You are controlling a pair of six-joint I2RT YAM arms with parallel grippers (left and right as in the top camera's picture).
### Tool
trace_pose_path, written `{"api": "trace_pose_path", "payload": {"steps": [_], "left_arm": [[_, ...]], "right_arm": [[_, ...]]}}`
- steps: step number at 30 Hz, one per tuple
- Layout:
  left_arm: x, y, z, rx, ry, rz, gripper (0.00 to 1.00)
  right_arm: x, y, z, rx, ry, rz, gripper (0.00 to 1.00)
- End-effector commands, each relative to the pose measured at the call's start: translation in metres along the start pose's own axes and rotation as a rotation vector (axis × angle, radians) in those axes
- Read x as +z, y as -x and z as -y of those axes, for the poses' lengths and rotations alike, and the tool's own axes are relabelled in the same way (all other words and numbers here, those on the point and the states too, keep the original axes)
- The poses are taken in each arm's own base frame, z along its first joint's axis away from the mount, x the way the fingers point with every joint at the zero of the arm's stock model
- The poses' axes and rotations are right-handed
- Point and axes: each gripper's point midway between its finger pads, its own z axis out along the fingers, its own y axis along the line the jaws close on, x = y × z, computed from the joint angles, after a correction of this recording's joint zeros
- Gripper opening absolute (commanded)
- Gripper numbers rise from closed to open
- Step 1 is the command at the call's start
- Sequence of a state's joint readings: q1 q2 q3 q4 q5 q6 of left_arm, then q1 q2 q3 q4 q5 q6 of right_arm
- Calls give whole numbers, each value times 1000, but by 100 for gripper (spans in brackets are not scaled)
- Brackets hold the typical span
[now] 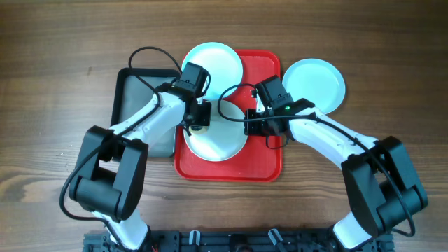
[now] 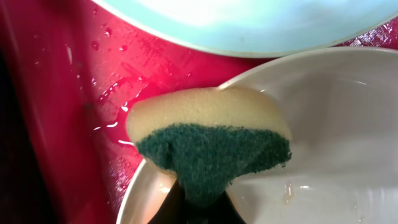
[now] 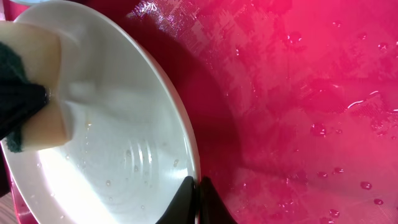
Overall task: Clean dirty plates on tray and stack at the side
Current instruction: 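Continue scrubbing the white plate with the left gripper's sponge, then drop the sponge into the black basin and raise the left gripper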
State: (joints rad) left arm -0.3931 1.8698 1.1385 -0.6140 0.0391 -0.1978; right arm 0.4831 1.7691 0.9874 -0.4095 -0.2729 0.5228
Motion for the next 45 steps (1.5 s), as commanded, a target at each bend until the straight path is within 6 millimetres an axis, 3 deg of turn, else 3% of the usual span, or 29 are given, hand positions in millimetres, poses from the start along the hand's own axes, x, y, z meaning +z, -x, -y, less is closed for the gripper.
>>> {"api": "trace_pose_path", "payload": {"steps": [1, 5, 14, 20, 24, 26, 29, 33, 36, 41, 45], "left_arm": [[21, -10, 11, 30, -25, -52, 4], [27, -22, 35, 53, -119, -102, 4], [17, -38, 86, 83, -352, -167, 4], [9, -42, 99, 78, -442, -194, 4], [-13, -26, 102, 62, -505, -154, 4], [-42, -6, 93, 44, -514, -79, 4], [-69, 12, 77, 19, -507, 8, 4], [-100, 33, 18, -75, -354, 141, 4], [-101, 35, -45, -168, -120, 175, 4], [-95, 30, -115, -231, 167, 178, 4], [-81, 28, -133, -243, 213, 150, 4]], "right_arm": [[6, -5, 0, -6, 7, -24, 4], [6, -5, 0, -17, 7, -24, 4], [6, -5, 0, -16, 8, -24, 4], [6, -5, 0, -16, 8, -24, 4], [6, -5, 0, -16, 8, -24, 4], [6, -5, 0, -16, 7, -24, 4], [6, -5, 0, -16, 7, -24, 4], [6, -5, 0, -16, 7, -25, 4], [6, -5, 0, -17, 7, -24, 4], [6, -5, 0, -16, 7, -24, 5], [6, -5, 0, -16, 7, -24, 4]]}}
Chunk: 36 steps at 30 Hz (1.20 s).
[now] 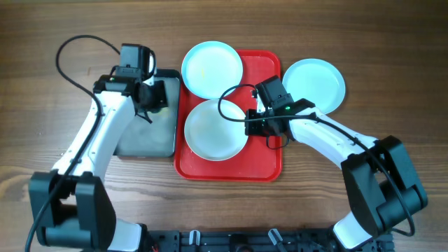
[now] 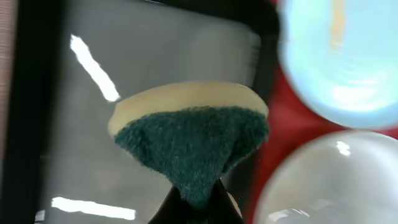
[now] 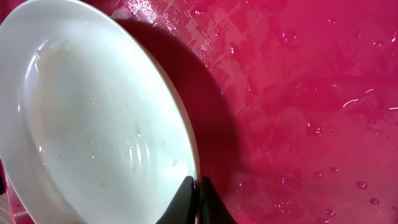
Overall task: Clean dirty plates on tray and stack at the side
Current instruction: 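Drop the sponge into the black basin and raise the left gripper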
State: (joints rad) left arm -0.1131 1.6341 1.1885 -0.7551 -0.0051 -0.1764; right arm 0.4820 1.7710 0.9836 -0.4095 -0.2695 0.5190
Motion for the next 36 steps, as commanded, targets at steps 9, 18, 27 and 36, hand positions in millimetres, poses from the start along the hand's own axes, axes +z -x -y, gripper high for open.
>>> {"api": "trace_pose_path", "payload": {"steps": [9, 18, 27, 36], "left_arm": [[66, -1, -41, 1, 151, -48, 4], [71, -3, -51, -23, 158, -48, 5], [82, 8, -49, -27, 141, 44, 27], [81, 10, -49, -28, 139, 53, 100]], "right_arm": [[5, -4, -2, -16, 13, -21, 4], [5, -4, -2, -19, 13, -21, 4], [5, -4, -1, -18, 11, -25, 4], [5, -4, -2, -18, 12, -23, 5]]}}
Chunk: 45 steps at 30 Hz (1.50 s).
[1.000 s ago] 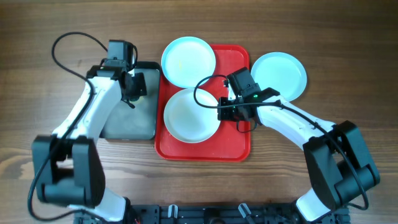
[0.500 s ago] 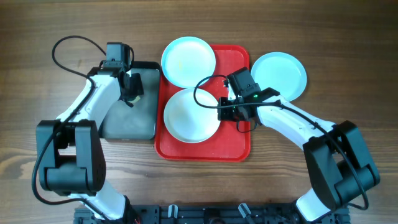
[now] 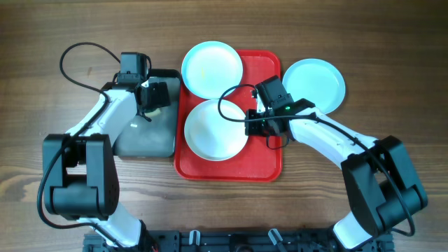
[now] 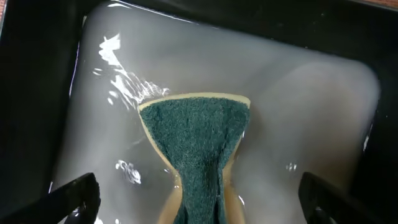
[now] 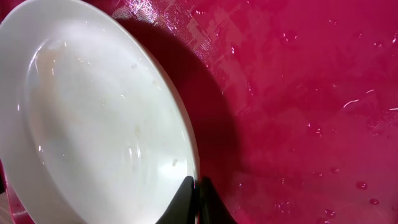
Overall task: Clean dirty plates on tray and stack at the side
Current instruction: 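Drop the sponge into the black basin and raise the left gripper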
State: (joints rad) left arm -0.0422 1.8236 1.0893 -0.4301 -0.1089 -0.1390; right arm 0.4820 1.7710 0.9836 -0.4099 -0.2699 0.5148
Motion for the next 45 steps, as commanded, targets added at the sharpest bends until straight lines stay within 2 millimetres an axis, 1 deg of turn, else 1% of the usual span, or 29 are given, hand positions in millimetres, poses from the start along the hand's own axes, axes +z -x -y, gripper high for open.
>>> {"api": "trace_pose_path", "payload": {"steps": [1, 3, 7, 10, 11, 12, 13, 15, 17, 18, 20, 21, 27, 29, 33, 36, 37, 38, 39, 40, 45], "left_arm": [[0, -2, -4, 2, 19, -3, 100], [-15, 8, -5, -13, 11, 37, 100], [-69, 48, -18, -131, -16, 218, 100], [-107, 77, -43, -212, -11, 366, 100], [-117, 84, -55, -238, -3, 406, 100], [-124, 89, -68, -264, 10, 434, 100], [-128, 90, -82, -291, 27, 445, 100], [-127, 87, -106, -337, 63, 437, 100], [-123, 78, -119, -361, 86, 403, 100], [-122, 75, -122, -366, 92, 392, 100], [-120, 70, -123, -367, 95, 371, 100], [-120, 69, -123, -367, 96, 367, 100], [-120, 69, -123, -367, 96, 368, 100], [-120, 69, -123, -367, 96, 367, 100], [-120, 69, -123, -367, 96, 367, 100], [-120, 69, -123, -367, 96, 367, 100], [-120, 69, -123, -367, 96, 367, 100], [-120, 69, -123, -367, 96, 367, 100], [-120, 69, -123, -367, 96, 367, 100], [-120, 69, -123, -367, 96, 367, 100], [-120, 69, -123, -367, 96, 367, 100]], "right_arm": [[5, -4, -2, -14, 12, -22, 5], [5, -4, -2, -14, 12, -23, 7], [5, -4, -2, -13, 12, -23, 9], [5, -4, -2, -13, 12, -23, 9], [5, -4, -1, -13, 12, -24, 15], [5, -4, -1, -13, 12, -24, 18], [5, -4, -1, -14, 11, -24, 22], [5, -4, -1, -13, 11, -24, 26], [5, -4, -1, -13, 11, -24, 27], [5, -4, -1, -13, 12, -24, 27], [5, -4, -2, -13, 12, -23, 28], [5, -4, -2, -13, 12, -23, 31], [5, -3, -1, 6, 9, -18, 32], [6, -3, 0, 11, 1, -17, 35], [8, -6, 3, 16, -6, -30, 35], [16, -10, 7, 31, -18, -52, 34], [18, -11, 9, 43, -22, -57, 34], [18, -11, 9, 52, -23, -59, 27], [18, -10, 8, 51, -20, -53, 13], [18, -8, 7, 50, -16, -48, 5], [14, -1, 1, 33, -2, -38, 4]]}}
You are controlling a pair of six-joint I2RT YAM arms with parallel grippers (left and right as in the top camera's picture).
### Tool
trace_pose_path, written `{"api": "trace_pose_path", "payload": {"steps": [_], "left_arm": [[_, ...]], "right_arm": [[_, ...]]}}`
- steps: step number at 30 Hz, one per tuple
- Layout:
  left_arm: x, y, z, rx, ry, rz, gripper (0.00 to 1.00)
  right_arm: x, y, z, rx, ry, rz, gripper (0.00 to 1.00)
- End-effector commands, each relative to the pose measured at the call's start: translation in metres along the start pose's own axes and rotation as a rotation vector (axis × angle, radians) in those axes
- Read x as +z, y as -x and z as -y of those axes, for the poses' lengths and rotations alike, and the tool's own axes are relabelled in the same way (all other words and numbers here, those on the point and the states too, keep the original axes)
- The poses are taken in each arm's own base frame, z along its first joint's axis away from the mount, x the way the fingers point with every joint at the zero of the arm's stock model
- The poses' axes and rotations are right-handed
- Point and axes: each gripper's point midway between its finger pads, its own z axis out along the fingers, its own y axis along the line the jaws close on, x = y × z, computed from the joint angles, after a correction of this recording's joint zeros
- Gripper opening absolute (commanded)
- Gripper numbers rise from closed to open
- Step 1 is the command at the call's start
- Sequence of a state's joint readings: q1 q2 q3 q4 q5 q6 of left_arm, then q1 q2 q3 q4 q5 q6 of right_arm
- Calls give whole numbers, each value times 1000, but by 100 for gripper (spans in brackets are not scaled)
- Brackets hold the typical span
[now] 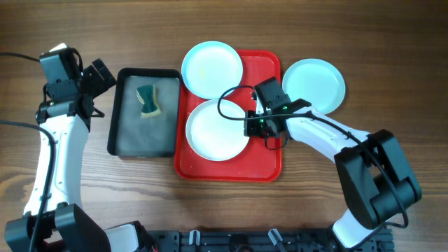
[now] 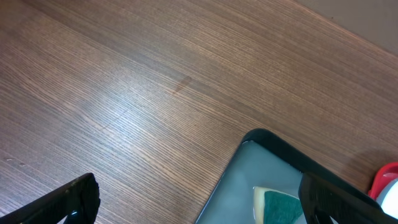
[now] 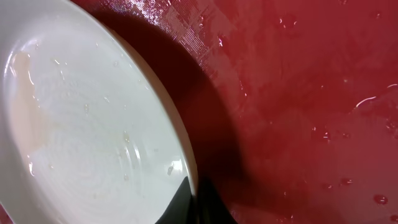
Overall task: Clean dirty plates on tray and stack at the side
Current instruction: 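Drop the sponge into the black basin and raise the left gripper, then lift the white plate with the right gripper and tilt it over the basin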
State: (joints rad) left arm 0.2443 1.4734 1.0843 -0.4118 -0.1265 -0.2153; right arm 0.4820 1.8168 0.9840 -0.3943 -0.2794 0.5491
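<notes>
A white plate [image 1: 215, 129] lies on the red tray [image 1: 269, 157]; my right gripper [image 1: 255, 127] is shut on its right rim. In the right wrist view the wet white plate [image 3: 93, 137] fills the left, and the right gripper [image 3: 194, 200] pinches its edge. A pale blue plate [image 1: 212, 68] sits on the tray's top left corner. Another pale blue plate [image 1: 313, 84] rests on the table to the right. The yellow-green sponge [image 1: 147, 100] lies in the black basin [image 1: 120, 140]. My left gripper [image 1: 94, 87] hangs open left of the basin, holding nothing. The left wrist view shows the left gripper [image 2: 199, 200] and the sponge [image 2: 280, 205].
The black basin [image 2: 249, 177] holds cloudy water. Bare wooden table [image 2: 124, 93] spreads to the left of it. Water drops cover the red tray [image 3: 298, 112]. A cable loops over the tray near the right arm's wrist.
My left gripper was open just above the sponge in the basin; now it stands farther left, over bare table. The sponge stays in the basin. The right gripper still pinches the white plate's rim.
First my left gripper held the sponge against the white plate while the right gripper pinched the plate's rim. Then the sponge was held over the basin. Later it lay in the water with the left gripper open. Now that gripper is away to the left.
</notes>
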Motion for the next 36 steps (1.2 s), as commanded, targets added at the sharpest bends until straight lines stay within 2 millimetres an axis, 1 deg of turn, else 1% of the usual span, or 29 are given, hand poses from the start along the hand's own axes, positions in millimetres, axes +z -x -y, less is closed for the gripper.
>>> {"api": "trace_pose_path", "payload": {"steps": [1, 4, 10, 15, 19, 24, 28, 29, 31, 34, 36], "left_arm": [[-1, 1, -1, -10, 5, 4, 100], [-1, 1, -1, -10, 5, 4, 100], [-1, 1, -1, -10, 5, 4, 100], [-1, 1, -1, -10, 5, 4, 100], [-1, 1, -1, -10, 5, 4, 100], [-1, 1, -1, -10, 5, 4, 100], [-1, 1, -1, -10, 5, 4, 100], [-1, 1, -1, -10, 5, 4, 100], [-1, 1, -1, -10, 5, 4, 100], [-1, 1, -1, -10, 5, 4, 100], [-1, 1, -1, -10, 5, 4, 100]], "right_arm": [[-2, 5, -6, -25, 2, -11, 4], [-15, 10, -11, -54, 0, 3, 4], [-48, 23, -21, -71, -7, 80, 4], [-71, 28, -31, -93, 22, 130, 4], [-73, 27, -32, -104, 21, 130, 4], [-72, 21, -28, -104, 6, 105, 4], [-74, 21, -27, -128, -7, 104, 5], [-77, 25, -24, -127, -33, 118, 4], [-88, 39, -22, -132, -87, 165, 4], [-113, 67, -34, -171, -120, 260, 4], [-120, 77, -40, -179, -114, 297, 4]]}}
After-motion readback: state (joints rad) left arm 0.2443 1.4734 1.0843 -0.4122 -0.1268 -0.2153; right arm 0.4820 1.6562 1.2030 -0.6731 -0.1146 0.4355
